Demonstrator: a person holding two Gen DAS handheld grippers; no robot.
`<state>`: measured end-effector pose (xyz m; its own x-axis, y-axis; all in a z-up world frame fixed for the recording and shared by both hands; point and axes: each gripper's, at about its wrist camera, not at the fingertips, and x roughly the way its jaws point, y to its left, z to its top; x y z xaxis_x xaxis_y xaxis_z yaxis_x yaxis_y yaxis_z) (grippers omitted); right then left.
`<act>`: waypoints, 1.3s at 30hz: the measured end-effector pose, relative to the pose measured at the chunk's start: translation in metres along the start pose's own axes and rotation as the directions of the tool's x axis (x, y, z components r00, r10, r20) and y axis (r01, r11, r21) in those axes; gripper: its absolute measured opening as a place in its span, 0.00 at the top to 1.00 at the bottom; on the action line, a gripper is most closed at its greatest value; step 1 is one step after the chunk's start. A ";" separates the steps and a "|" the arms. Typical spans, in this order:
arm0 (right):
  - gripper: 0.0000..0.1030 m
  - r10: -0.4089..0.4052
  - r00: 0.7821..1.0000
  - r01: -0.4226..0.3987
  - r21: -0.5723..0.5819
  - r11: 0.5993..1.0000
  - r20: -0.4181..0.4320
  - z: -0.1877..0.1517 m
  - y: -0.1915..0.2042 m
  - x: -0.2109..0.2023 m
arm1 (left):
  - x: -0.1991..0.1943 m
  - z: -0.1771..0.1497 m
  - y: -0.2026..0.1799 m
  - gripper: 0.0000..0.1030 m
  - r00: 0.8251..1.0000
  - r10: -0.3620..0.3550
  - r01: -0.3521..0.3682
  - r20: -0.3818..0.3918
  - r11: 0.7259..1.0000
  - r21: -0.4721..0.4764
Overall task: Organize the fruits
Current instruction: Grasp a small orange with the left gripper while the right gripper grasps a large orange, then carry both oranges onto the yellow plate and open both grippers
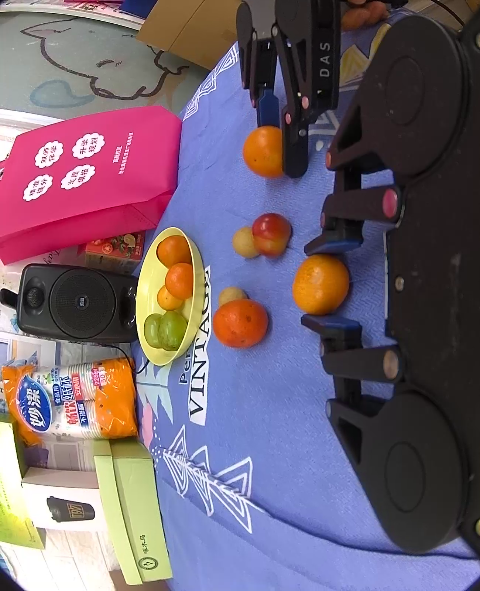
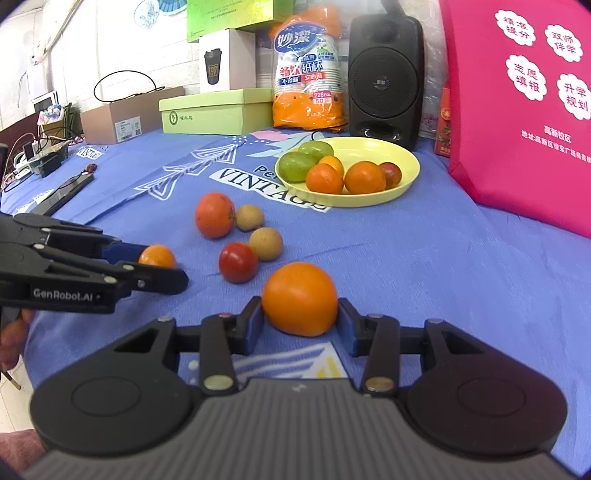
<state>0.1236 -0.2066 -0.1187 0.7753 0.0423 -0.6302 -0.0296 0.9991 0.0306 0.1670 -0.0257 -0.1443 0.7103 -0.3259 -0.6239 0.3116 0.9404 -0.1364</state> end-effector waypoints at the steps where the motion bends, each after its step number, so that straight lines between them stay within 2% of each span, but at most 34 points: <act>1: 0.60 -0.002 1.000 0.002 0.002 1.000 0.000 -0.001 0.000 -0.002 | -0.001 0.000 0.000 0.68 1.000 0.002 -0.002 0.001 1.000 0.001; 10: 0.60 -0.006 1.000 0.006 -0.003 1.000 0.001 -0.004 0.002 -0.011 | -0.020 0.007 0.004 0.68 1.000 -0.001 0.001 0.024 1.000 0.009; 14: 0.60 -0.005 1.000 0.005 -0.018 1.000 0.010 0.000 0.003 -0.016 | -0.026 0.018 0.003 0.68 0.999 0.002 -0.005 0.050 0.999 0.048; 22: 0.60 -0.019 1.000 0.020 -0.035 0.999 0.019 0.011 -0.006 -0.014 | -0.013 0.041 0.006 0.68 0.998 0.005 -0.011 0.058 0.994 0.110; 31: 0.60 -0.039 0.999 0.042 -0.089 0.995 0.038 0.052 -0.027 0.013 | 0.037 0.093 0.019 0.68 0.997 -0.039 0.033 0.061 0.995 0.092; 39: 0.60 -0.087 0.994 0.092 -0.077 0.993 0.071 0.105 -0.059 0.068 | 0.116 0.152 0.025 0.68 0.999 0.002 -0.006 0.042 0.996 0.088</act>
<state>0.2446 -0.2630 -0.0816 0.8179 -0.0451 -0.5736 -0.0067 0.9961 -0.0879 0.3531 -0.0551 -0.1032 0.7366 -0.3278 -0.5916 0.3617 0.9300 -0.0649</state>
